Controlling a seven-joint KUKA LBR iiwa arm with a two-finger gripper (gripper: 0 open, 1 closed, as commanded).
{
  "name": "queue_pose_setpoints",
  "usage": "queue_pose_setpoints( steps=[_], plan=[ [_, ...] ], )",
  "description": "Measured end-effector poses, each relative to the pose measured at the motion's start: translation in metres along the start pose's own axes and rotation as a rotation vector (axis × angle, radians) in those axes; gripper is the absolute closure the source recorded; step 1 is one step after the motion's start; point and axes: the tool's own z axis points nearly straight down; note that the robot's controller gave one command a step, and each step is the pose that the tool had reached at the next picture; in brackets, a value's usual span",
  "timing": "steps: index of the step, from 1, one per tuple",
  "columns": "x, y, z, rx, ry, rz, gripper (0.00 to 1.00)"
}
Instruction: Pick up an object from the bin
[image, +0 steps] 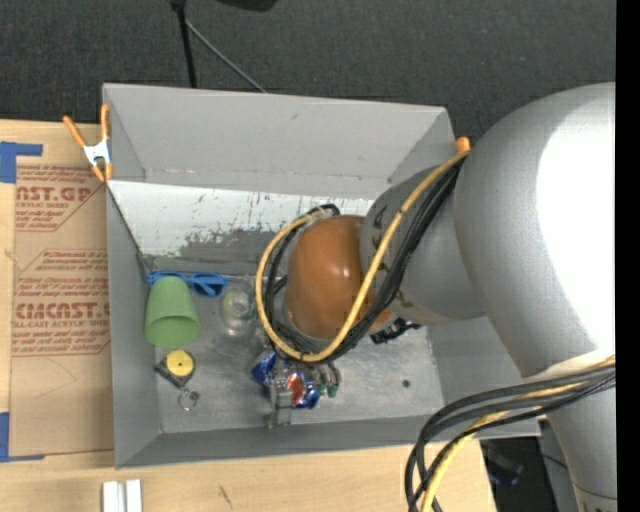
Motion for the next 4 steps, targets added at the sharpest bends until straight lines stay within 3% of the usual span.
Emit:
queue_pose_setpoints(
  steps=[1,2,3,4],
  plan=[
    [0.0,0.001,0.0,-0.001,0.001,0.0,0.0],
    [-0.001,0.001,-0.001,-0.002,-0.003,0.0,1.0],
    [-0.002,0.002,-0.055,-0.002,-0.007,0.0,1.0],
    [-0.003,0.003,-0.078,-0.001,-0.005,0.0,1.0]
  ],
)
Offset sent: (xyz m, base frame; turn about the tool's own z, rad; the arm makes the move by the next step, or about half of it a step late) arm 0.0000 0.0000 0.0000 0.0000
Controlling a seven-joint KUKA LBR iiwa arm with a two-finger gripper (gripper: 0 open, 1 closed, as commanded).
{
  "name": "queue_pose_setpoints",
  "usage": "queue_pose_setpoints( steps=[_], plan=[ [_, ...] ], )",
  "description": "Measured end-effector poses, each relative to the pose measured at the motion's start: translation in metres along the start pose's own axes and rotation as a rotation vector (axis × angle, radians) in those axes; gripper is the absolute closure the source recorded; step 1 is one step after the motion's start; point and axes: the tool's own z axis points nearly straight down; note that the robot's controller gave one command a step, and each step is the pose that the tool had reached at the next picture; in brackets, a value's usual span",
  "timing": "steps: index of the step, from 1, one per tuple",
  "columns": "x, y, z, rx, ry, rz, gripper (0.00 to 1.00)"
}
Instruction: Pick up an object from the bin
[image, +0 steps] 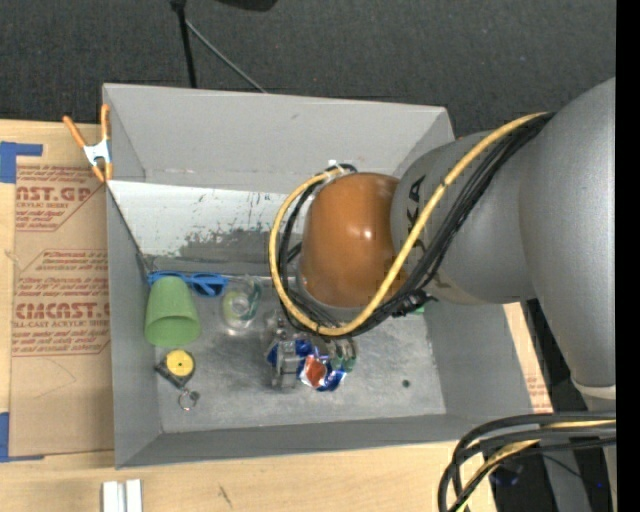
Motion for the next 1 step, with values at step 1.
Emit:
queue_pose_setpoints(
  steps=[1],
  plan=[
    [-0.0007,0.0011,-0.0322,0.0,-0.001,-0.001,1.0]
  ],
)
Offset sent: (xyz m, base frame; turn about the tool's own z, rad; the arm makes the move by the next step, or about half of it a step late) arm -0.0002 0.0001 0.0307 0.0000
